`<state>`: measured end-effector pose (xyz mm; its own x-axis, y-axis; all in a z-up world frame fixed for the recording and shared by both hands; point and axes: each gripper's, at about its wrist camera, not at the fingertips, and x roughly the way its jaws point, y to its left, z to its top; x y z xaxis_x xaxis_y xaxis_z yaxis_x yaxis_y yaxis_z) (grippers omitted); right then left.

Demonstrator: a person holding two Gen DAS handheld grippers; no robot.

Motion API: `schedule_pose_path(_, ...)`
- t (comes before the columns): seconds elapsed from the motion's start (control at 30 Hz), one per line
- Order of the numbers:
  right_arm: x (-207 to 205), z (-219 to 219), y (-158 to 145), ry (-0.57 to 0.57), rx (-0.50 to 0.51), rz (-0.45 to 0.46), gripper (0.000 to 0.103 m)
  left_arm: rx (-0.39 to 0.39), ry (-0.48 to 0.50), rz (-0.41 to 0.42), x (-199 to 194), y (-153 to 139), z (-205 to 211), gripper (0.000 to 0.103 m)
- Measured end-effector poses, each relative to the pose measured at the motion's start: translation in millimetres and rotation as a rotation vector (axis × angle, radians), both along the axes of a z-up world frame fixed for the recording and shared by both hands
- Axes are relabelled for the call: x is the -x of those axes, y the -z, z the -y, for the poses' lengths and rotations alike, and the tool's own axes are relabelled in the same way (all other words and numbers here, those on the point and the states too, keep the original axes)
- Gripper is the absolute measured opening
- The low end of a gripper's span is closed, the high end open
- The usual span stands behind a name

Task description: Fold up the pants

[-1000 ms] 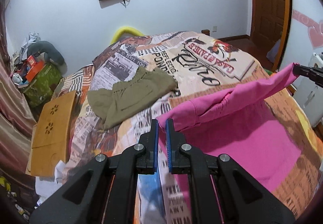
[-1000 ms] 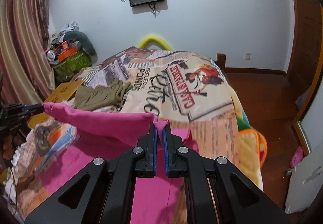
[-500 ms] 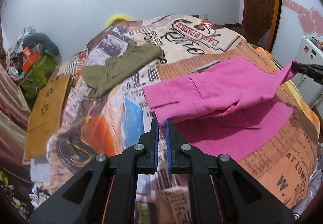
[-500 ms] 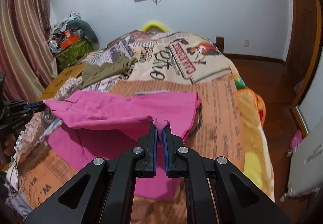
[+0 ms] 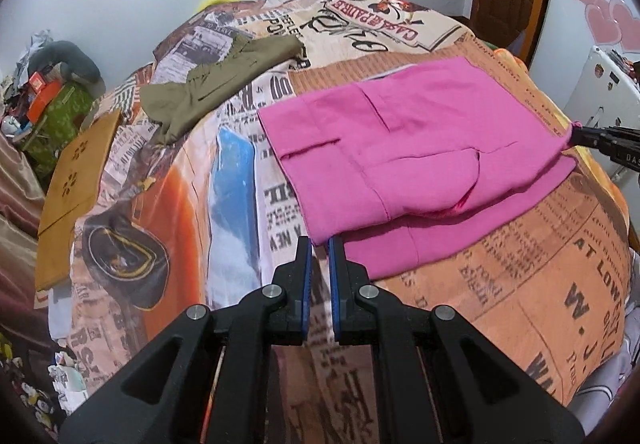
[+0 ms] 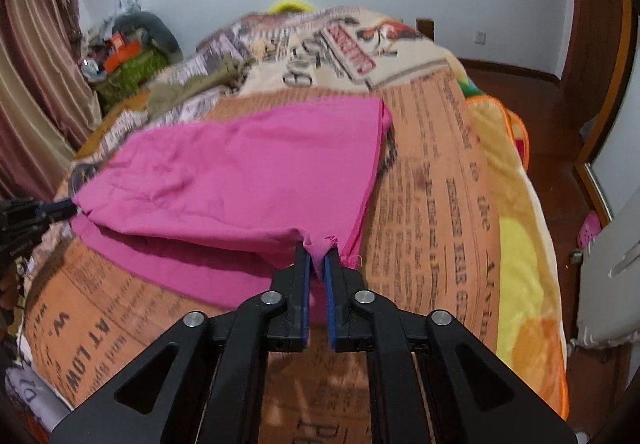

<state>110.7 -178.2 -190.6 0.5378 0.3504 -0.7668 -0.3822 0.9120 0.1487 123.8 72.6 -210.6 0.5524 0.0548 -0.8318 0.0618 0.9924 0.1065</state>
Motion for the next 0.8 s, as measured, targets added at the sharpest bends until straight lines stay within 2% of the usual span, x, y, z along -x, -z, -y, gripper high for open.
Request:
schedule_pose_path(0.07, 2, 1, 4, 0.006, 0.022, -0.029, 0.027, 0.013, -0.004, -0.006, 2, -2, -1, 0.008)
schedule_pose_path(0.1, 3, 2, 4, 0.011, 0.029, -0.038, 0.039, 0.021, -0.006, -0.004, 4, -4, -2, 0.009)
schedule_pose_path(0.17, 7, 4, 3, 0.014, 0.031, -0.033, 0.043, 0.03, -0.007, 0.008, 6, -11, -4, 0.016)
schedule_pose_path(0.23, 11, 5, -1, 0.002, 0.033, -0.032, 0.043, 0.03, -0.012, 0.025, 7, -19, -4, 0.045)
schedule_pose_path(0.33, 15, 1, -11, -0.012, 0.028, -0.016, 0.044, 0.022, -0.015, 0.068, 5, -33, 0, 0.075)
schedule_pose_path(0.43, 18, -9, -22, -0.039, 0.017, 0.01, 0.056, 0.013, 0.004, 0.077, -2, -40, 8, 0.078)
schedule_pose_path(0.53, 21, -24, -29, -0.089, 0.007, 0.035, 0.056, -0.003, 0.051, 0.063, -9, -39, 22, 0.078)
schedule_pose_path(0.8, 24, -66, -25, -0.215, 0.04, 0.035, 0.056, -0.164, 0.18, -0.029, -19, -7, 62, 0.078)
